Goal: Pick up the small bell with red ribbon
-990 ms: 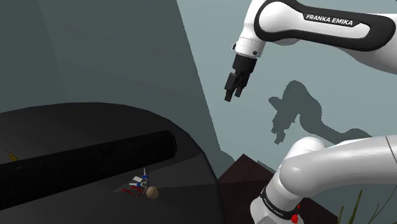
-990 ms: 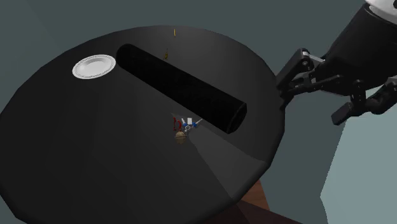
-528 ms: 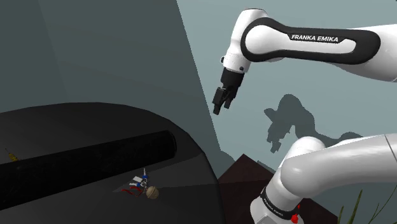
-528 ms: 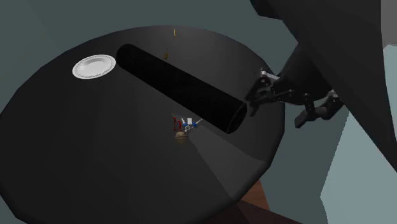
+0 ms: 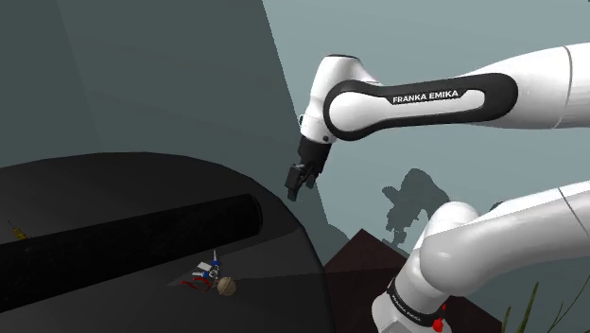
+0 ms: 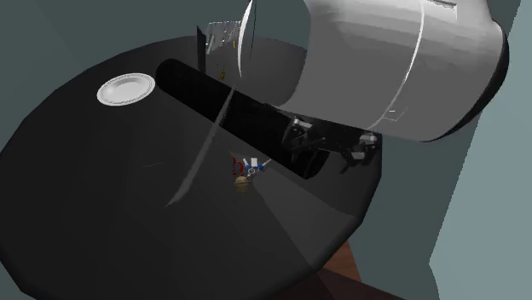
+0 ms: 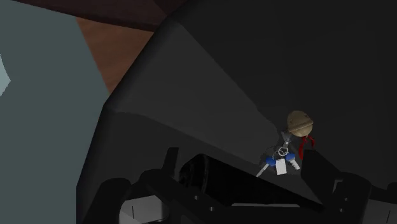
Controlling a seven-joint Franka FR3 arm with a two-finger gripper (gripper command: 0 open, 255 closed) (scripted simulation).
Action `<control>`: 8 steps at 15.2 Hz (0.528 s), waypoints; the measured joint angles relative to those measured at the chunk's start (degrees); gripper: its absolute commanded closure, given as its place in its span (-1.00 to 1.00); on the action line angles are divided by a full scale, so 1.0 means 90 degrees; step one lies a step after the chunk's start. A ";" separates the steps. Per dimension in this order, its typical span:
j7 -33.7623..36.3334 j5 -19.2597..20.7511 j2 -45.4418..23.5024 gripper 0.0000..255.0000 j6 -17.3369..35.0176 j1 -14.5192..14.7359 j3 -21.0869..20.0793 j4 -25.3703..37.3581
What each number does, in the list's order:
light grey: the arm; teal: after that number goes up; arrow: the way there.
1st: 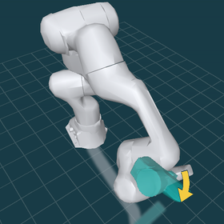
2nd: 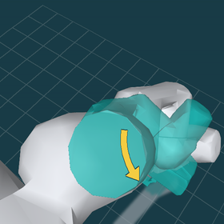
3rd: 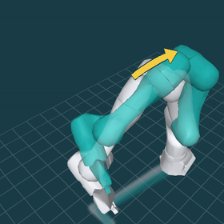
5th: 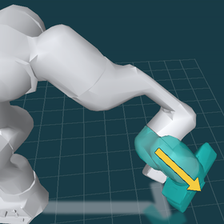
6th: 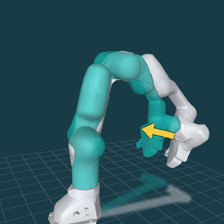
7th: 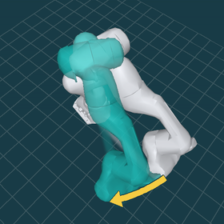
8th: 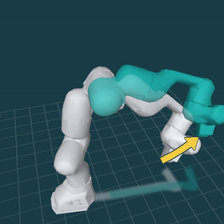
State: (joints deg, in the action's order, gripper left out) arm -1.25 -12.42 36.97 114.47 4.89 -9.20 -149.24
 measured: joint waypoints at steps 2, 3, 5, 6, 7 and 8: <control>0.0102 -0.0124 -0.0285 -1.00 0.0479 0.0105 -0.0199 -0.0135; 0.0160 -0.0177 -0.0483 -1.00 0.0718 0.0152 -0.0305 -0.0147; 0.0292 -0.0278 -0.0800 -1.00 0.1136 0.0255 -0.0515 -0.0184; 0.0365 -0.0334 -0.0932 -1.00 0.1354 0.0316 -0.0627 -0.0239; 0.0421 -0.0378 -0.1112 -1.00 0.1613 0.0362 -0.0734 -0.0292; 0.0473 -0.0391 -0.1313 -1.00 0.1814 0.0384 -0.0821 -0.0264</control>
State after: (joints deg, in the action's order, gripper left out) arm 3.01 -15.94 25.15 130.80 8.35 -16.59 -151.62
